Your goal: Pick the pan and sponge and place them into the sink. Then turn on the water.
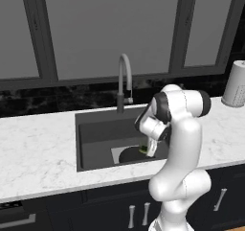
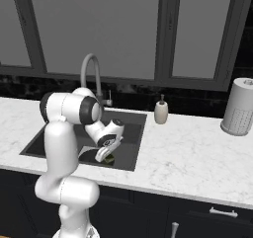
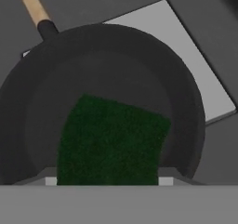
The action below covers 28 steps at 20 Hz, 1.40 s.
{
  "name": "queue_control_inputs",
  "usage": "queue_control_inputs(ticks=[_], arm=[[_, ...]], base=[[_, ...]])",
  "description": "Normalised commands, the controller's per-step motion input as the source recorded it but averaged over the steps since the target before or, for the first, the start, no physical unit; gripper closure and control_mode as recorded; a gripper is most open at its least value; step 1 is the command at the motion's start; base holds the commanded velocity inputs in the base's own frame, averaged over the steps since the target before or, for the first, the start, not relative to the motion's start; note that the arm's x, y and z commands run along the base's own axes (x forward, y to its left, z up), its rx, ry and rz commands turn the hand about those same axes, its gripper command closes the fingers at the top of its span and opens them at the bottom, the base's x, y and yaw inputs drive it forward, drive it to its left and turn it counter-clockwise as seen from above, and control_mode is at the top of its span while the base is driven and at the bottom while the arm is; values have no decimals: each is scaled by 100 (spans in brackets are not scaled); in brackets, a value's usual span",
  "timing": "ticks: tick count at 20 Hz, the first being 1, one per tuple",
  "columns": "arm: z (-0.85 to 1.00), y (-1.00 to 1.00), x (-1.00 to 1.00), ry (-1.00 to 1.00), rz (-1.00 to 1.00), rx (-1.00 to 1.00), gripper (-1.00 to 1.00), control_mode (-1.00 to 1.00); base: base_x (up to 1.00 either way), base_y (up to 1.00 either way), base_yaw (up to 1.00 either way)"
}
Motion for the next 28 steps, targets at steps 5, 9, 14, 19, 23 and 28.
queue_control_inputs(ticks=[5, 9, 14, 19, 23, 28], arm=[[-18, 3, 40, 0, 0, 0, -100, -100], [-8, 3, 39, 0, 0, 0, -100, -100], [2, 0, 4, -2, 0, 0, -100, -100], [48, 0, -26, -6, 0, 2, -100, -100], [82, 0, -43, -10, 0, 5, -100, -100], [94, 6, -29, -5, 0, 0, -100, -100]], base=[[0, 0, 0], [0, 0, 0], [0, 0, 0], [0, 0, 0], [0, 0, 0], [0, 0, 0]])
